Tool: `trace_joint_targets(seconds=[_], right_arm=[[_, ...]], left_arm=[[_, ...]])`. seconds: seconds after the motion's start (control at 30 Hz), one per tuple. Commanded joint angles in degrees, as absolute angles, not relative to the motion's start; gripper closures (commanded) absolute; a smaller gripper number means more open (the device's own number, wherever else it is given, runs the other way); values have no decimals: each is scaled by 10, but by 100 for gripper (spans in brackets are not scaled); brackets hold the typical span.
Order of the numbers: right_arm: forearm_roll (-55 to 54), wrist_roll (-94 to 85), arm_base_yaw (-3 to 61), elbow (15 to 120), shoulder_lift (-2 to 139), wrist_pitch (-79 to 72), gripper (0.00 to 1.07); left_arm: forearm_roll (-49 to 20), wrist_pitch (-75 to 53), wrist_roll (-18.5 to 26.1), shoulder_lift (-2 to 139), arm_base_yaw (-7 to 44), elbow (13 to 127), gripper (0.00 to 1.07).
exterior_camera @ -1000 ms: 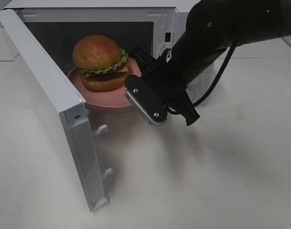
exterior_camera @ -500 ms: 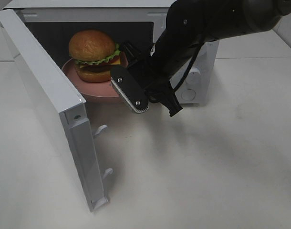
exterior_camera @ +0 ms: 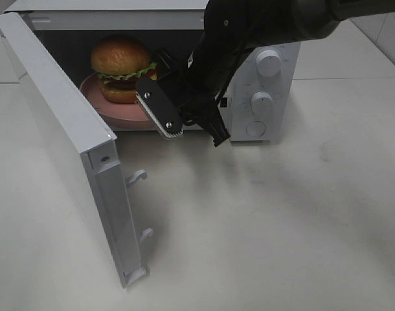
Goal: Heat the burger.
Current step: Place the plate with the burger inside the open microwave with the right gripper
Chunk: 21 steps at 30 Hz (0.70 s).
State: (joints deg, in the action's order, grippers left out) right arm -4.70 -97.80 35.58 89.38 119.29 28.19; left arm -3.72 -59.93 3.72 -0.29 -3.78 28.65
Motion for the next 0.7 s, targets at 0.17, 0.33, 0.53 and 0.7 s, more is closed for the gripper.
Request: trace_joint_targets(seconds=[0.17, 0.33, 0.53, 0.7], right_arm=[[-14, -939, 356, 961, 1219, 269, 106], [0, -914, 356, 989, 1235, 275, 106], [6, -899, 355, 1049, 1275, 281, 106], [25, -871, 355, 1086, 1298, 294, 106]], left_arm=[[-41, -595, 36, -17, -41, 285, 9], [-41, -595, 36, -17, -41, 285, 9], [-41, -595, 36, -17, -41, 285, 9], [-41, -595, 36, -17, -41, 285, 9]])
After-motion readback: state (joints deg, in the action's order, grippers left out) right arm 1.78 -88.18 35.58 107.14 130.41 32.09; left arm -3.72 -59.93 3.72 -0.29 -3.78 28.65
